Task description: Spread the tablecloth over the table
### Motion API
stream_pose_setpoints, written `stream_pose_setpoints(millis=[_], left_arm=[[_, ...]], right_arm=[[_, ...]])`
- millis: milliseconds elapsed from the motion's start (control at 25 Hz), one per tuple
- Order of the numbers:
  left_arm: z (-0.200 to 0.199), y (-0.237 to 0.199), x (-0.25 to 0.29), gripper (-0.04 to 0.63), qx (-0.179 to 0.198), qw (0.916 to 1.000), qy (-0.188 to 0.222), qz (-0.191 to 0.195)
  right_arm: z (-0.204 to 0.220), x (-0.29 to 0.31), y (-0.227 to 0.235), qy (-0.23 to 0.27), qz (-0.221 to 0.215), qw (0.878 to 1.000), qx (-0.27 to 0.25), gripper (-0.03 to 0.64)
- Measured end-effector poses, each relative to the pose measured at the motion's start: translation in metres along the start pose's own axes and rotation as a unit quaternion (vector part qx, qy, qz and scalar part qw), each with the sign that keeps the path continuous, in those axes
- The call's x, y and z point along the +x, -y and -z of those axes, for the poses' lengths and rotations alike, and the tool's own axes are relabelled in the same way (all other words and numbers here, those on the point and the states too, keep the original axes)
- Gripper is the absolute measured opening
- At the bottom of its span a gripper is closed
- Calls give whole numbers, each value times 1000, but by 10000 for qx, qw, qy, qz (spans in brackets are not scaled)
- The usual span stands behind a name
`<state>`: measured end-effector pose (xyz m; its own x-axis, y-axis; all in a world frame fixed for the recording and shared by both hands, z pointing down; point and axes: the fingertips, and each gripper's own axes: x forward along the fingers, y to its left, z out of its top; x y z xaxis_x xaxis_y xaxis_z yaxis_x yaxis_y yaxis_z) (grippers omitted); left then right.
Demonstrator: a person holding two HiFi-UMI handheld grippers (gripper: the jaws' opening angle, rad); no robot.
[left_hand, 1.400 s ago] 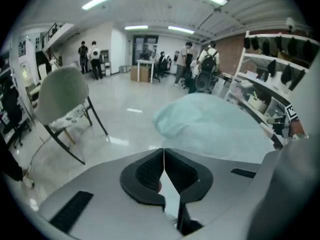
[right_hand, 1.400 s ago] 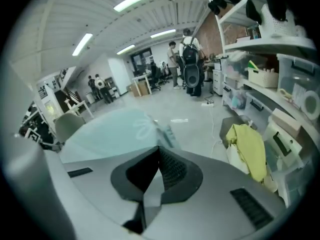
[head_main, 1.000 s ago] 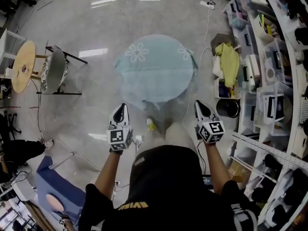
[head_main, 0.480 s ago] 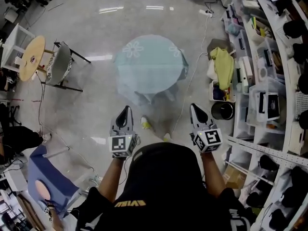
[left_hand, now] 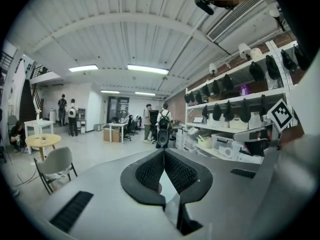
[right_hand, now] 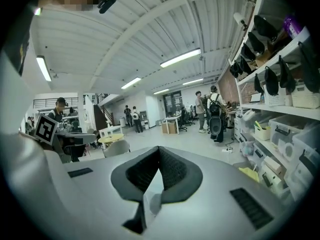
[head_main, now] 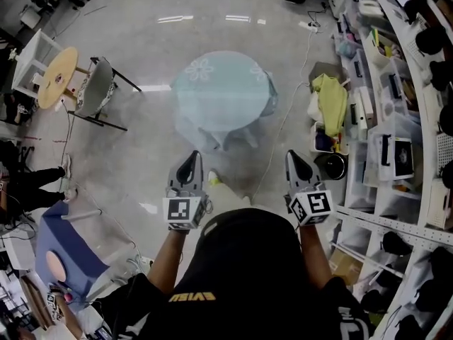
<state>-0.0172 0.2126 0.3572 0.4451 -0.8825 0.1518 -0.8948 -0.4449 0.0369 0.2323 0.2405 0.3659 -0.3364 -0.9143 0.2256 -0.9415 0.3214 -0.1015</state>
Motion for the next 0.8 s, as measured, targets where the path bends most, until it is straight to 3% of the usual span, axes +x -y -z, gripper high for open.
stream_pose_setpoints(millis=[560, 800], left_arm=[[-17, 17, -22, 18, 138, 9998, 163, 18], [-17, 32, -16, 18, 181, 9996, 194, 39]], right_arm=[[-1, -26, -4, 79, -42, 9999, -51, -2], [-4, -31, -6, 33, -256, 9994, -235, -2]])
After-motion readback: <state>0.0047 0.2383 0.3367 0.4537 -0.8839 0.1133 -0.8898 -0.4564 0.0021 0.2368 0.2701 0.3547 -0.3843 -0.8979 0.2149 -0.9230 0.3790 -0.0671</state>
